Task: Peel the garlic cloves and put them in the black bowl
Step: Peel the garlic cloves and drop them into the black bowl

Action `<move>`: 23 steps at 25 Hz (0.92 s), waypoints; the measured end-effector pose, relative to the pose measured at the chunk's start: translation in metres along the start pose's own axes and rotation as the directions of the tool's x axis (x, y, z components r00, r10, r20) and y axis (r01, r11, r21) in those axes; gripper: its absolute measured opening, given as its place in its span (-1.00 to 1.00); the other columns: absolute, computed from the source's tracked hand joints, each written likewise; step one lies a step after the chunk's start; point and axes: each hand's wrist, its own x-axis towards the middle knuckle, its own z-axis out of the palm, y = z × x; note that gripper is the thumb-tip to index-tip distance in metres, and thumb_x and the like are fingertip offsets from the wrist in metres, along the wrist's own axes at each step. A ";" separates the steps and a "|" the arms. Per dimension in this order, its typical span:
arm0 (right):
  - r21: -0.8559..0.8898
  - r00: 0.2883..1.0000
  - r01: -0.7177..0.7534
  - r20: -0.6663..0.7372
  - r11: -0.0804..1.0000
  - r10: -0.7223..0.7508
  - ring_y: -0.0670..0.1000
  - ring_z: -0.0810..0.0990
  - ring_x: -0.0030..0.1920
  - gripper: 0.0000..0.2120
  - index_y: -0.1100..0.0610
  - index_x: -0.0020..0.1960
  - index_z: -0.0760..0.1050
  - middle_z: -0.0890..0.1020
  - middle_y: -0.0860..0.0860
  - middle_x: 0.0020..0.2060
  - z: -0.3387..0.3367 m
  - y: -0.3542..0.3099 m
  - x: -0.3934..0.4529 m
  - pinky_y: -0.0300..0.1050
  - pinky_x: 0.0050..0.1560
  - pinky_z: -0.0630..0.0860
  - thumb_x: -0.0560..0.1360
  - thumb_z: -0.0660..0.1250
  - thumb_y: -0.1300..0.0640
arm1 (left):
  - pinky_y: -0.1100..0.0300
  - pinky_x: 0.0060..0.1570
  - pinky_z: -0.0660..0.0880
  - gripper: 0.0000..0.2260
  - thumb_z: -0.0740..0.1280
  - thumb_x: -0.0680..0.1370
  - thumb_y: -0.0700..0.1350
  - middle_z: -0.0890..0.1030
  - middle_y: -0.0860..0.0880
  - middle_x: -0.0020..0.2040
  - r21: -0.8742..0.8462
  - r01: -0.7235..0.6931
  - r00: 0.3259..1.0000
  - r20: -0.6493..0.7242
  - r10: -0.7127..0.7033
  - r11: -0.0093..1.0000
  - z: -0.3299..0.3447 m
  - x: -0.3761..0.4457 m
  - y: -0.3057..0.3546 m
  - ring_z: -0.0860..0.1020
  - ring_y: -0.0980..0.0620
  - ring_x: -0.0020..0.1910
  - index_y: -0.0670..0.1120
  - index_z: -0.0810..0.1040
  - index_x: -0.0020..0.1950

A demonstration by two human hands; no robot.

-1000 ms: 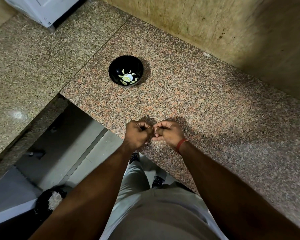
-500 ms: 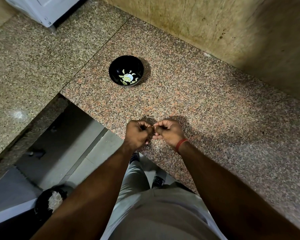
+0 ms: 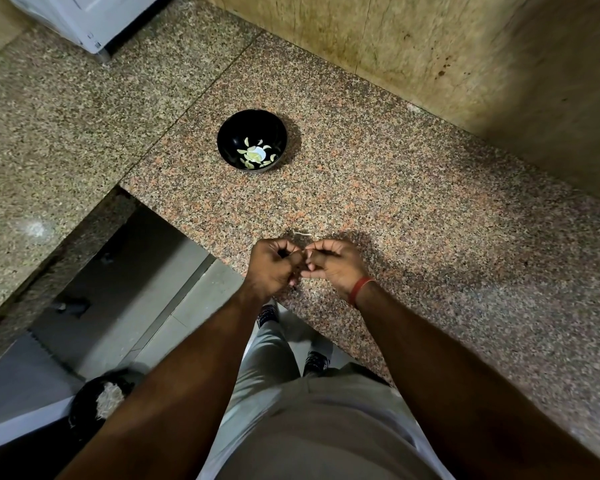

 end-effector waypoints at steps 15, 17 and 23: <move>-0.206 0.977 0.215 0.038 0.955 -0.212 0.00 0.73 -0.06 -0.82 0.23 0.06 0.65 0.72 0.04 -0.01 0.001 -0.008 -0.003 -0.05 -0.10 0.71 0.54 0.38 0.44 | 0.21 -0.49 0.38 -0.94 0.49 0.49 -0.31 0.58 -0.20 -0.34 -0.277 0.143 0.989 0.007 -0.146 0.950 0.000 0.008 -0.006 0.46 -0.03 -0.49 -0.27 0.66 -0.17; -0.242 0.967 0.253 0.034 0.937 -0.252 0.03 0.73 -0.07 -0.84 0.21 0.01 0.66 0.71 0.07 -0.04 -0.001 -0.008 -0.002 -0.06 -0.10 0.70 0.53 0.40 0.42 | 0.21 -0.50 0.38 -0.93 0.47 0.49 -0.33 0.58 -0.17 -0.37 -0.318 0.171 0.984 0.001 -0.180 0.933 0.003 0.008 -0.004 0.45 -0.03 -0.49 -0.25 0.66 -0.19; -0.273 0.963 0.266 0.026 0.924 -0.269 0.10 0.73 -0.04 -0.84 0.18 -0.01 0.64 0.71 0.09 -0.05 -0.008 -0.008 0.000 -0.04 -0.09 0.70 0.52 0.42 0.40 | 0.20 -0.52 0.37 -0.95 0.39 0.53 -0.34 0.51 -0.10 -0.42 -0.334 0.234 0.971 0.044 -0.233 0.913 0.006 0.011 0.000 0.40 0.00 -0.50 -0.30 0.61 -0.13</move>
